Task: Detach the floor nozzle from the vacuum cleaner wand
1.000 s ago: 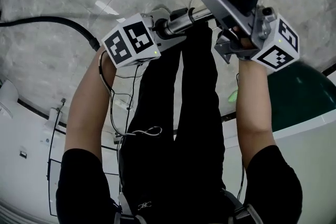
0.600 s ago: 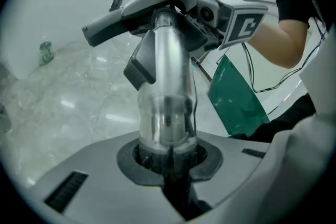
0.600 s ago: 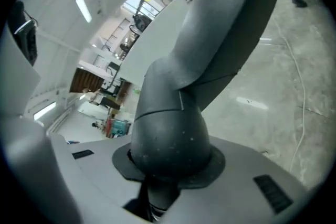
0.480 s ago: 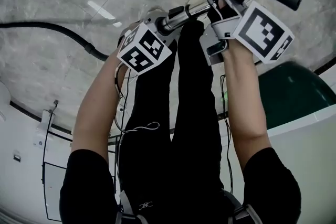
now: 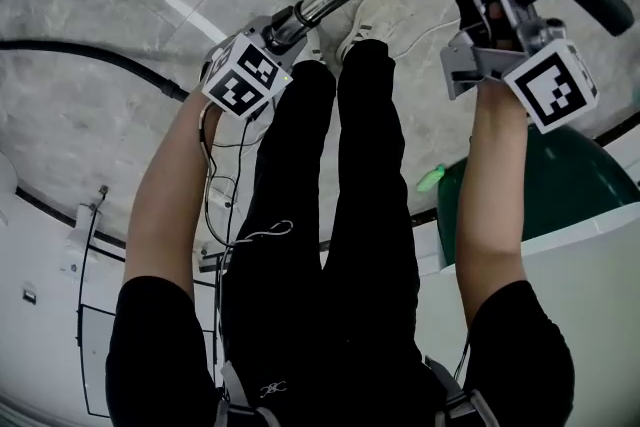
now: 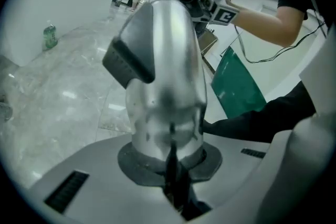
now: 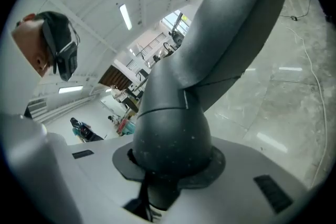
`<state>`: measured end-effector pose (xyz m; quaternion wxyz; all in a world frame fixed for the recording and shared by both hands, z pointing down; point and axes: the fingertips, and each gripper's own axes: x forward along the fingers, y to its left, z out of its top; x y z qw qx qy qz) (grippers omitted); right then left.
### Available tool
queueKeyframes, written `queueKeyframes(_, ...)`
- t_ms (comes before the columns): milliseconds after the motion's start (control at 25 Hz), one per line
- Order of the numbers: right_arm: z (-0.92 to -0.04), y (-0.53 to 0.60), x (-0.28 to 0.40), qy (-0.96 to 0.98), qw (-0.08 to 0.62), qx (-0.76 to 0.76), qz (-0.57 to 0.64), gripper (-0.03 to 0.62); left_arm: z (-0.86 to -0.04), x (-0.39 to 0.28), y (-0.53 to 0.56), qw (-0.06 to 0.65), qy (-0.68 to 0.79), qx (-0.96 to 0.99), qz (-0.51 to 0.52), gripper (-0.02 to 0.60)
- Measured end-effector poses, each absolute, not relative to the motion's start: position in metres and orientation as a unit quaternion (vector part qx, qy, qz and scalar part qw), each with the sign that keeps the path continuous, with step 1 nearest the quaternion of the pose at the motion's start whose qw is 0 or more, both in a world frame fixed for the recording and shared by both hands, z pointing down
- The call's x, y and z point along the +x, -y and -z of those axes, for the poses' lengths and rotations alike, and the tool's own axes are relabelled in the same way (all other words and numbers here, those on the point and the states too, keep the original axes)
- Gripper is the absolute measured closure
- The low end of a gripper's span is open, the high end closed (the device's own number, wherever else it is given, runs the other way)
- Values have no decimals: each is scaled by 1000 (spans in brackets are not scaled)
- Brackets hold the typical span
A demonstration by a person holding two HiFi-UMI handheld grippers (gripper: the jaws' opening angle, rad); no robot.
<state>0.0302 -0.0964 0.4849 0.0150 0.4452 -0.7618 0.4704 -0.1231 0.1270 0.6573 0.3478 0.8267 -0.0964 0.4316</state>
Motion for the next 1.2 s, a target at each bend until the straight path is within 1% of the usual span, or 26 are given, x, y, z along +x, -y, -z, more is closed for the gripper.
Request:
queueKeyframes(80,-501,78,22,760,44,437,-479,468,-676,-119,-111,330,118,827,-439,525)
queueKeyframes(200,-526,60,22,743,48,441,-502,468,-711,-112,-83,313,159,821,-450,525)
queueKeyframes(440,-564,61,65,716,29,460,-525,468,-794,-105,-49,294,229,782,-500,525)
queueKeyframes(680,-614,56,103,723,72,446,-523,468,-875,-105,-57,285,229,729,-579,525)
queueKeyframes(760,-627,49,115,721,82,443,-526,468,-891,-102,-62,283,228,717,-595,524)
queueKeyframes(960,-652,58,145,715,70,434,-544,468,-924,-95,-53,280,233,678,-638,525)
queueKeyframes(1200,-661,55,157,725,79,434,-528,468,-939,-100,-55,255,233,659,-668,515)
